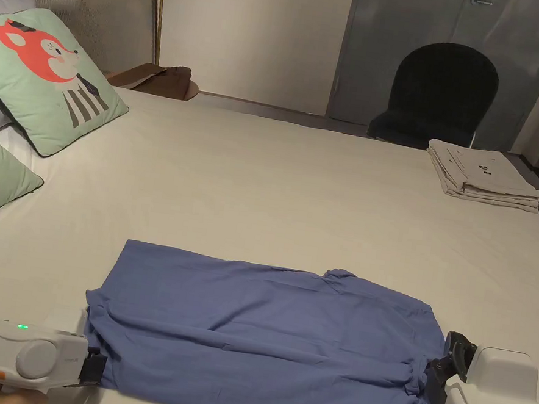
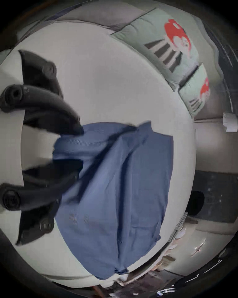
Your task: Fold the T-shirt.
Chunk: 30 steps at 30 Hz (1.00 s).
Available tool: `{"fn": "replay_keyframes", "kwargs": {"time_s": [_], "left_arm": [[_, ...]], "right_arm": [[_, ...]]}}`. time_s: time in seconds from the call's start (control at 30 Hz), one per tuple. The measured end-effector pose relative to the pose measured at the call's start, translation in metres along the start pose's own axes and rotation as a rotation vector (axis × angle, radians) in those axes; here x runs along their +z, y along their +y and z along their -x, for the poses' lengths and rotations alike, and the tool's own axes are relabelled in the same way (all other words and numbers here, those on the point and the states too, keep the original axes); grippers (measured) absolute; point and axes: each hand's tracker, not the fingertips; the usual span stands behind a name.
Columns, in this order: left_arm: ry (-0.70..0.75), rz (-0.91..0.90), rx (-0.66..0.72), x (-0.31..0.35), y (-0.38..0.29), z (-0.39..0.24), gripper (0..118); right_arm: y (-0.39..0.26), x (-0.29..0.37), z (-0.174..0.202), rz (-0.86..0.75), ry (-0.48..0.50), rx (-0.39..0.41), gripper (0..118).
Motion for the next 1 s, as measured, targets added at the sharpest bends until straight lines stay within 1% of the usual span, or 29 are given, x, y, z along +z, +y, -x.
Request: {"fn": "replay_keyframes", "kwargs": {"time_s": [0.03,0.13,0.17,0.2,0.23,0.27,0.3,0.37,0.4,0.43,0.53,0.57,0.63,0.67,0.7,0.77,0.8,0.83,0.87,0.93,1.0], "left_arm": [[0.007,-0.021,-0.025,0.002,0.000,-0.005,6],[0.021,-0.020,-0.076,0.002,0.004,-0.009,6],[0.007,-0.023,-0.074,0.004,0.005,-0.007,6],[0.007,-0.042,-0.065,0.009,0.005,-0.006,6],[0.006,-0.051,-0.057,0.012,0.007,-0.004,6],[-0.006,-0.066,-0.048,0.017,0.008,-0.001,6],[-0.020,-0.075,-0.035,0.021,0.010,0.002,6],[-0.031,-0.078,-0.025,0.027,0.013,0.006,5],[-0.037,-0.081,-0.022,0.034,0.013,0.005,5],[-0.040,-0.088,-0.019,0.036,0.014,0.005,5],[-0.047,-0.091,-0.007,0.038,0.015,0.005,5],[-0.048,-0.091,-0.004,0.038,0.015,0.006,5],[-0.048,-0.089,0.001,0.038,0.013,0.006,5],[-0.048,-0.089,0.003,0.038,0.012,0.006,5],[-0.048,-0.086,0.005,0.037,0.012,0.006,5],[-0.050,-0.082,0.012,0.037,0.010,0.007,6],[-0.050,-0.083,0.016,0.037,0.010,0.007,5],[-0.049,-0.086,0.022,0.038,0.009,0.007,5],[-0.050,-0.098,0.027,0.040,0.007,0.008,5],[-0.050,-0.112,0.035,0.043,0.005,0.008,5],[-0.054,-0.119,0.050,0.047,0.002,0.011,5]], "right_arm": [[-0.001,-0.001,-0.002,0.004,-0.003,-0.002,0],[-0.007,-0.003,-0.010,0.033,-0.019,-0.006,0],[-0.011,-0.008,-0.016,0.069,-0.024,-0.033,2],[-0.016,-0.012,-0.022,0.097,-0.037,-0.059,14],[-0.022,-0.017,-0.027,0.140,-0.057,-0.069,34],[-0.029,-0.024,-0.033,0.206,-0.067,-0.078,59],[-0.037,-0.032,-0.039,0.260,-0.071,-0.103,74],[-0.057,-0.049,-0.050,0.378,-0.070,-0.147,88],[-0.067,-0.056,-0.054,0.411,-0.076,-0.169,104],[-0.077,-0.063,-0.055,0.438,-0.089,-0.171,107],[-0.098,-0.085,-0.056,0.554,-0.092,-0.158,106],[-0.104,-0.089,-0.056,0.571,-0.100,-0.194,106],[-0.113,-0.096,-0.055,0.584,-0.081,-0.222,103],[-0.115,-0.099,-0.054,0.590,-0.074,-0.230,97],[-0.117,-0.101,-0.053,0.597,-0.062,-0.235,84],[-0.118,-0.103,-0.049,0.603,-0.053,-0.221,68],[-0.118,-0.102,-0.048,0.599,-0.056,-0.211,53],[-0.116,-0.098,-0.049,0.588,-0.049,-0.213,29],[-0.113,-0.094,-0.051,0.566,-0.017,-0.228,9],[-0.108,-0.087,-0.050,0.553,-0.003,-0.239,9],[-0.102,-0.079,-0.050,0.530,-0.007,-0.205,9]]}}
